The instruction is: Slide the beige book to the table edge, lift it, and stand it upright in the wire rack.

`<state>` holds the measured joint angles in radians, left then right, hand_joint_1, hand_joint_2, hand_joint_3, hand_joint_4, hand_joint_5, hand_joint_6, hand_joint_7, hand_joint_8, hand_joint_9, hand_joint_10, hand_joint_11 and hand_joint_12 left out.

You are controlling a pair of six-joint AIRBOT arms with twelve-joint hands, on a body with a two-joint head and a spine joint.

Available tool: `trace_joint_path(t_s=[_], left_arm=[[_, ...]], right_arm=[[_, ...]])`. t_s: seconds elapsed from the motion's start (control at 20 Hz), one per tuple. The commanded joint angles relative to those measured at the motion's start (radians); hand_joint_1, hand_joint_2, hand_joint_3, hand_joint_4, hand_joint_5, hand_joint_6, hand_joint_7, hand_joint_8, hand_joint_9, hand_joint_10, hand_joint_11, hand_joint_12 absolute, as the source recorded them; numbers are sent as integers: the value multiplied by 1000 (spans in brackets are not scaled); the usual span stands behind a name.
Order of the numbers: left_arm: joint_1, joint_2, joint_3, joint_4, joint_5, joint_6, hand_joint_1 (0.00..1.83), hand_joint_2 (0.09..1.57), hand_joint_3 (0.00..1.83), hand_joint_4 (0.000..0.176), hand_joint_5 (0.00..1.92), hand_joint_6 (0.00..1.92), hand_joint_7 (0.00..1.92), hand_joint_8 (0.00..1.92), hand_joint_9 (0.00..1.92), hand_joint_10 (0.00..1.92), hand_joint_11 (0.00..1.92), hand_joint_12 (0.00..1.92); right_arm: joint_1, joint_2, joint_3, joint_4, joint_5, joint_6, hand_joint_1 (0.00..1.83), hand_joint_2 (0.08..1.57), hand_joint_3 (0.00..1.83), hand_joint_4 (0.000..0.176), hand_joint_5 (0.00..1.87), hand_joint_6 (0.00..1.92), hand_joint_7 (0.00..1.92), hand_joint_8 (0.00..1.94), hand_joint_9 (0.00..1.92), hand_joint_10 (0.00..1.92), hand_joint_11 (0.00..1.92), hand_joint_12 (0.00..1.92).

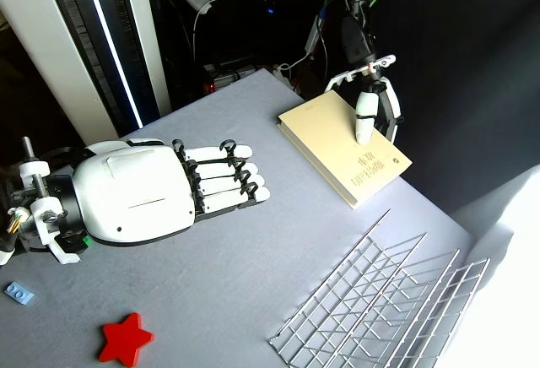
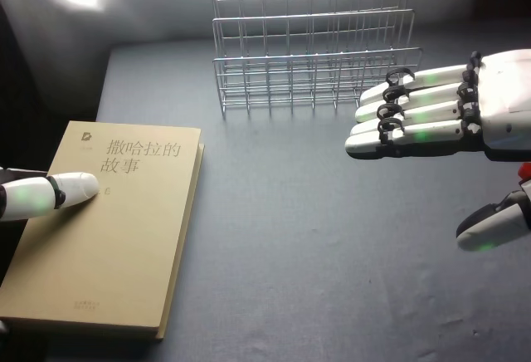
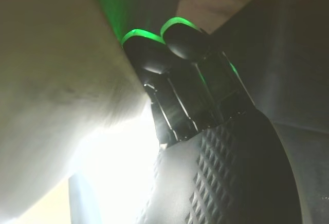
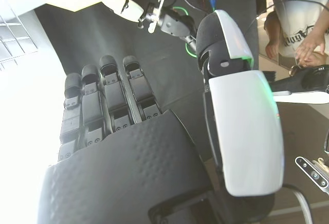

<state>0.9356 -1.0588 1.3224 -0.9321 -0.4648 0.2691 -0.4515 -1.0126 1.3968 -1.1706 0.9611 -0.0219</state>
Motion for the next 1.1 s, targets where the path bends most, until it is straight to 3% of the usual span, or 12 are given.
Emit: trace_joint_path(t_s=[0.0,0.35,0.6,0.85,1.05], left_arm=[[-7,5,9,23,-67,31,1232,1195,1,0,771,1073,912,1378,903,1443,620,1766],[-26,43,15,23,-66,66,1230,1197,0,0,769,1075,913,1377,914,1408,619,1712],[-34,82,15,23,-66,76,1228,1203,1,0,750,1095,902,1396,890,1473,604,1794],[-99,113,29,23,-46,107,1226,1208,0,0,743,1097,896,1410,907,1469,625,1777],[-163,124,34,23,-26,136,1223,1210,1,0,737,1106,893,1415,901,1461,601,1783]], right_arm=[[7,6,-3,80,68,3,133,1162,2,0,33,3,117,3,120,4,0,225],[7,6,-3,81,68,2,129,1155,0,0,85,7,145,7,135,4,0,331],[7,6,-3,82,69,0,133,1158,1,0,28,0,108,1,107,0,0,188],[7,6,-3,82,71,-2,154,1156,0,0,39,5,136,10,120,3,0,209],[7,6,-3,83,71,-2,182,1147,0,0,49,9,151,7,127,5,0,330]])
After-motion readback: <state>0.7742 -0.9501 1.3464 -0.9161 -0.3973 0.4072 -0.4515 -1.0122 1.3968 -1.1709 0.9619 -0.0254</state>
